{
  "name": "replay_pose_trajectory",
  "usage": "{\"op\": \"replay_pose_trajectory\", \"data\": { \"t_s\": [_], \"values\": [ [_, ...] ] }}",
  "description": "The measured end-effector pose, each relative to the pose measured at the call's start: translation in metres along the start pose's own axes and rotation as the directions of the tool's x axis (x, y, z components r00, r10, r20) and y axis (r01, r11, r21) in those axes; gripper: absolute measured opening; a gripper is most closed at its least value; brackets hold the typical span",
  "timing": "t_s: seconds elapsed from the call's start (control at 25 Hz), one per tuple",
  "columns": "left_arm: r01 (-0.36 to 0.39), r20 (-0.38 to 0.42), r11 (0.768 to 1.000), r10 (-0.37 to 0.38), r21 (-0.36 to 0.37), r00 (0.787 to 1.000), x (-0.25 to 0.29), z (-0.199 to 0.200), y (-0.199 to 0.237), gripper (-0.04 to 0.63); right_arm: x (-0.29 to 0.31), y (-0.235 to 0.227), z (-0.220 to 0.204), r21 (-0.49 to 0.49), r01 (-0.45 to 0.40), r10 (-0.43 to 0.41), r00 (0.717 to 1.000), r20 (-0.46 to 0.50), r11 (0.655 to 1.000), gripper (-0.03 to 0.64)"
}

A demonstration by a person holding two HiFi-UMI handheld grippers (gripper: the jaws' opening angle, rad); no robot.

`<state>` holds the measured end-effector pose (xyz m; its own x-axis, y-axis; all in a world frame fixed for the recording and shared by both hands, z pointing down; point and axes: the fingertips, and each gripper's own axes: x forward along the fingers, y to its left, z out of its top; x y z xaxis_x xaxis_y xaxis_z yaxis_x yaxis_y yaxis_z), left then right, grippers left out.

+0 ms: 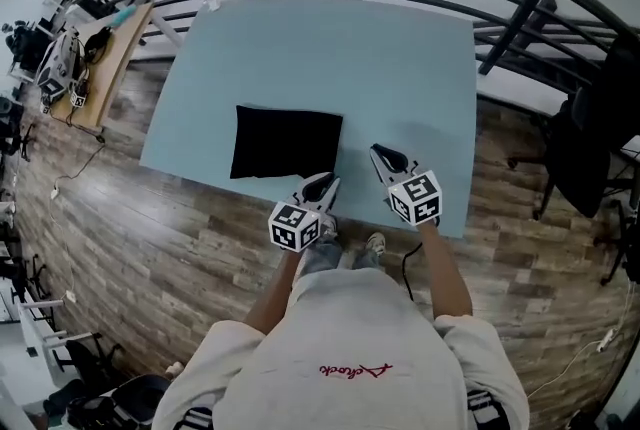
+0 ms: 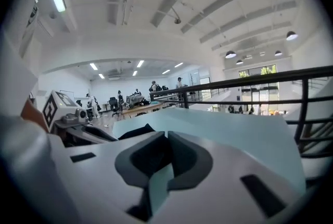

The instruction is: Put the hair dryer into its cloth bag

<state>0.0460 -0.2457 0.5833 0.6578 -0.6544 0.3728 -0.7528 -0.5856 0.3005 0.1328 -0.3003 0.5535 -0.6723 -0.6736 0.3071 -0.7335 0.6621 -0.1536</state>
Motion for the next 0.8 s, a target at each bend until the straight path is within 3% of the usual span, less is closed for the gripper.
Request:
{"op": "replay_pose_trajectory", "data": {
  "t_s": [0.2, 0.48, 0.8],
  "values": [
    [0.045, 0.027, 0.999, -0.046, 0.029, 0.999, 0.007, 0.014, -0.028, 0.015, -0.04, -0.005, 0.005, 0.06, 0.05, -0.055, 0.994, 0.09, 0.997, 0.017],
    [0.133, -0.001, 0.988, -0.133, 0.074, 0.991, 0.011, 0.013, -0.065, 0.009, -0.079, 0.01, -0.011, 0.025, 0.134, -0.136, 0.987, 0.081, 0.991, 0.015],
    [0.127, 0.05, 0.989, -0.13, 0.07, 0.99, -0.047, 0.003, -0.061, 0.009, -0.093, 0.055, -0.012, -0.064, 0.183, -0.179, 0.982, 0.058, 0.981, 0.015]
  ]
}}
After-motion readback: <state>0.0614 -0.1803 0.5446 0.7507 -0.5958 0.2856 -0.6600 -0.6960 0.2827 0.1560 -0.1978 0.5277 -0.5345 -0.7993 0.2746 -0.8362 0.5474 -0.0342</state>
